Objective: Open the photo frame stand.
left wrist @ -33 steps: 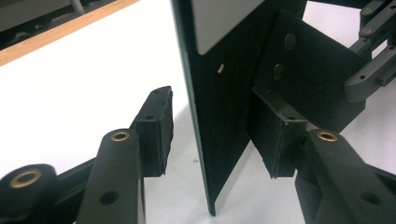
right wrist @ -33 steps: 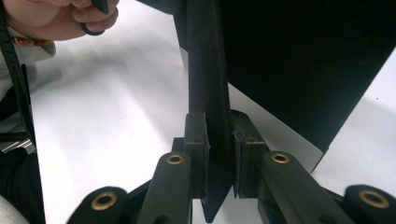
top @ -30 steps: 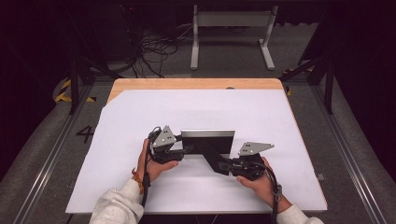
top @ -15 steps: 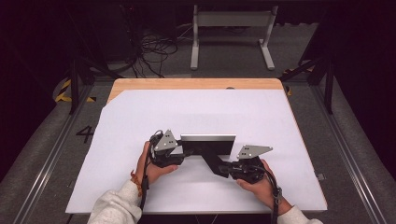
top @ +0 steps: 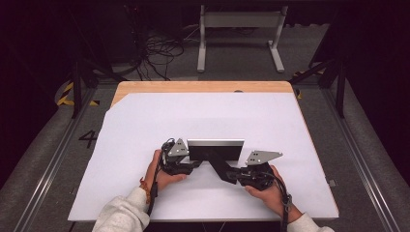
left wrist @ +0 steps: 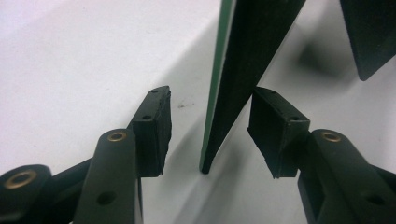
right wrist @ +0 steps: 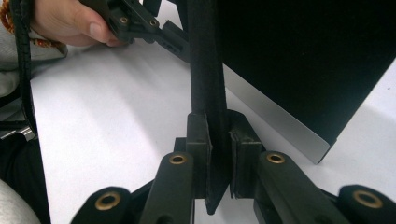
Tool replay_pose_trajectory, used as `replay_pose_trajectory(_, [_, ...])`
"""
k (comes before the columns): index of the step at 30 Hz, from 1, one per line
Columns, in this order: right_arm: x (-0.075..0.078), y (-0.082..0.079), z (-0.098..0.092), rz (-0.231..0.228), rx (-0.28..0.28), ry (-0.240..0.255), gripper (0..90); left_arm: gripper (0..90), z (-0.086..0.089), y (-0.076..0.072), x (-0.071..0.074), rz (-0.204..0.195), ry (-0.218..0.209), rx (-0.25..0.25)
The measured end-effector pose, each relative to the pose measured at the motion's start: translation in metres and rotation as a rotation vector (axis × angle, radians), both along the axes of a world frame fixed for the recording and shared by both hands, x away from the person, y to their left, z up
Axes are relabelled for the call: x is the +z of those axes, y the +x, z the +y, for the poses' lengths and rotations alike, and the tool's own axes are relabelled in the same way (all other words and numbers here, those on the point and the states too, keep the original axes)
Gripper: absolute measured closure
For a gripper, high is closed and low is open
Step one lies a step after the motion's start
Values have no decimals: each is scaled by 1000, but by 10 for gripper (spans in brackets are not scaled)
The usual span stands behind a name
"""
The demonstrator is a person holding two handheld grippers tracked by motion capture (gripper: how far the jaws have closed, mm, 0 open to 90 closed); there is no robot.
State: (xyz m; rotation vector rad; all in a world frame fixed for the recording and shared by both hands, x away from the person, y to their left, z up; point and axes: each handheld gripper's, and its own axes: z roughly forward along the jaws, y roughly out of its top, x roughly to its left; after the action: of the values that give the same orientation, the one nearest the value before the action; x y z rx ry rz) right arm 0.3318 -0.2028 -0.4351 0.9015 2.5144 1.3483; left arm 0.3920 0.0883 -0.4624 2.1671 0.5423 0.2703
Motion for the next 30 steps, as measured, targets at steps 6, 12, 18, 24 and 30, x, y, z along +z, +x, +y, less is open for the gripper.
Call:
replay_pose_trajectory(6, [0,1,0,-2,-3,3,817,569,-3,-4,-1,-36,15,-8])
replay_pose_trajectory(12, [0,1,0,-5,-7,6,823,609,-6,-5,0,-62,25,-3])
replay_pose_trajectory(18, [-1,0,1,-6,-4,-5,833,607,-8,-7,0,-93,47,18])
replay_pose_trajectory(24, [-3,1,2,-19,-26,-21,845,644,-8,-5,0,-134,66,70])
replay_pose_trajectory(30, [-5,1,3,-23,-27,-32,858,677,-5,-2,-1,-135,62,78])
